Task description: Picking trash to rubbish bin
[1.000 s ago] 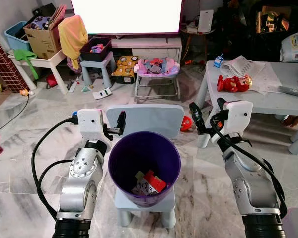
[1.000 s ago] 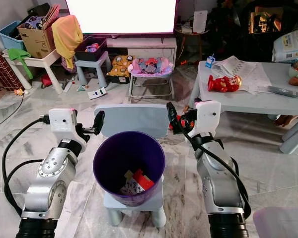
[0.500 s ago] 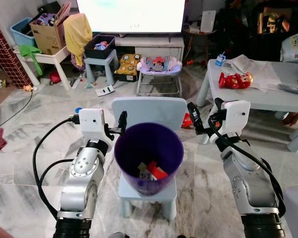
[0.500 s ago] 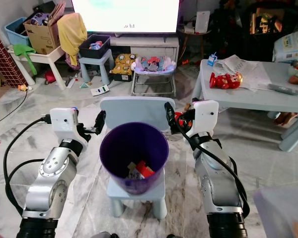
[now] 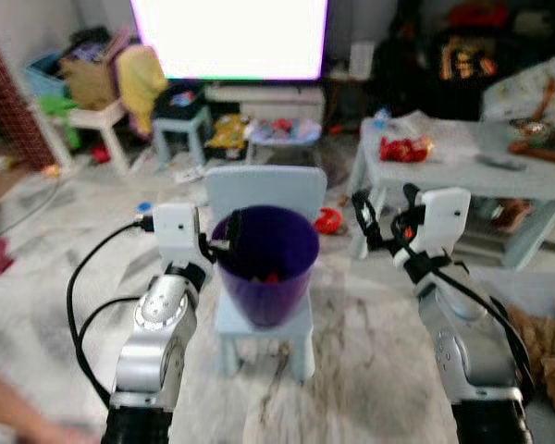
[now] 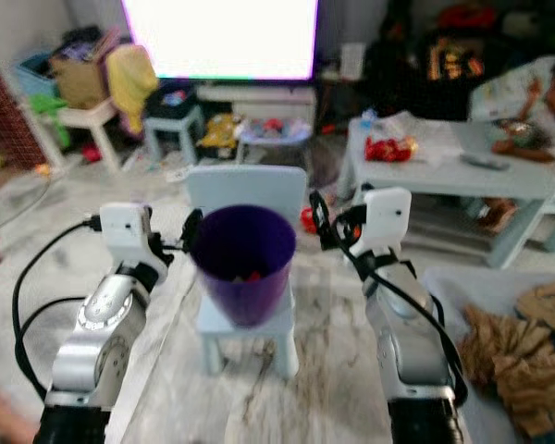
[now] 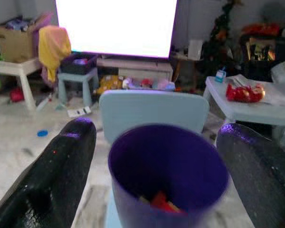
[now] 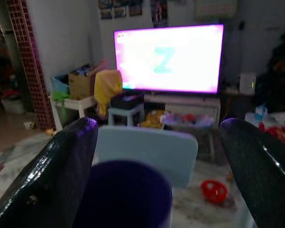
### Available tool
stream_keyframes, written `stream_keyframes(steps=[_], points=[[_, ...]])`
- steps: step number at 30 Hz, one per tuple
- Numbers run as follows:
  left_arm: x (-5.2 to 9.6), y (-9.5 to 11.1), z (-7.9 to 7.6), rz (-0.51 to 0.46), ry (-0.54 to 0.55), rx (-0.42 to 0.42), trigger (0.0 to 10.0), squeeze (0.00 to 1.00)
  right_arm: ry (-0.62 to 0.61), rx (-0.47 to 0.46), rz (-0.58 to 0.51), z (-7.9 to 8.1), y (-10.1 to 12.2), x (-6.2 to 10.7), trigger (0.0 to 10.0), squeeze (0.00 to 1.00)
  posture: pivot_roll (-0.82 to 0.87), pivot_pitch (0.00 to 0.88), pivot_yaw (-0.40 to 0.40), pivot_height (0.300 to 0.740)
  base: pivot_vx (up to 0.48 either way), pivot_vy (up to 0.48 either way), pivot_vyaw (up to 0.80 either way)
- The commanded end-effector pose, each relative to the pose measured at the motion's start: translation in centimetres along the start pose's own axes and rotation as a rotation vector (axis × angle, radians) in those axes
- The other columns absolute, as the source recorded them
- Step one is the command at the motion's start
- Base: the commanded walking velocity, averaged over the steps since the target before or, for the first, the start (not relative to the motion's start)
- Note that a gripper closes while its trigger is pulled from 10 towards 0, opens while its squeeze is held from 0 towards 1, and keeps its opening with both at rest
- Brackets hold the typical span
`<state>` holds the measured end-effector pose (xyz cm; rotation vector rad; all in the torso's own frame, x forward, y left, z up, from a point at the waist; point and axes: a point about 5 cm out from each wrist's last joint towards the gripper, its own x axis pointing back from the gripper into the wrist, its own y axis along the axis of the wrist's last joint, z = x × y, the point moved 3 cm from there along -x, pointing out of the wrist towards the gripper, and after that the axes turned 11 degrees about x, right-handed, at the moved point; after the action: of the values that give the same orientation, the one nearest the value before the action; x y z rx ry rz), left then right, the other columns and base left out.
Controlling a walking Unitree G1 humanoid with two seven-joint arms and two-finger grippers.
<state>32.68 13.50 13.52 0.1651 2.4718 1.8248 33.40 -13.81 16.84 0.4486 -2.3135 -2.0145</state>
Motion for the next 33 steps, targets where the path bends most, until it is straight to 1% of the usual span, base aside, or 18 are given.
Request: stream_keyframes(steps=[1,6,14,23,30,33], points=[[-0.27,0.79,-0.35,-0.022,-0.02,-0.013,10.0,0.0,-0.011,0.001,-0.021,-0.27,0.67,-0.26,10.0,1.0,-0.04,0.018,0.01,0.74,-0.27,0.0,0.0],[-0.31,0.77,-0.33,-0.021,-0.02,-0.011,10.0,0.0,-0.011,0.002,-0.021,-0.28,0.68,-0.3,10.0,1.0,-0.04,0.015,0.01,0.74,-0.261,0.0,0.0],[-0.42,0.88,-0.11,-0.032,-0.014,-0.025,10.0,0.0,-0.014,0.005,-0.017,-0.51,0.69,-0.47,10.0,1.0,-0.04,0.011,0.008,0.74,0.0,0.0,0.0],[-0.54,1.09,-0.03,-0.039,-0.015,-0.016,10.0,0.0,-0.018,0.006,-0.015,-0.58,0.7,-0.57,10.0,1.0,-0.04,0.01,0.01,0.74,0.0,0.0,-0.76],[-0.64,1.25,0.11,-0.045,-0.01,-0.009,10.0,0.0,-0.023,0.01,-0.013,-0.65,0.68,-0.58,10.0,1.0,-0.04,0.014,0.012,0.74,0.0,0.0,0.0],[-0.66,1.24,0.17,-0.045,-0.006,-0.004,10.0,0.0,-0.024,0.012,-0.013,-0.66,0.69,-0.57,10.0,1.0,-0.04,0.016,0.014,0.74,0.0,0.0,-0.8]])
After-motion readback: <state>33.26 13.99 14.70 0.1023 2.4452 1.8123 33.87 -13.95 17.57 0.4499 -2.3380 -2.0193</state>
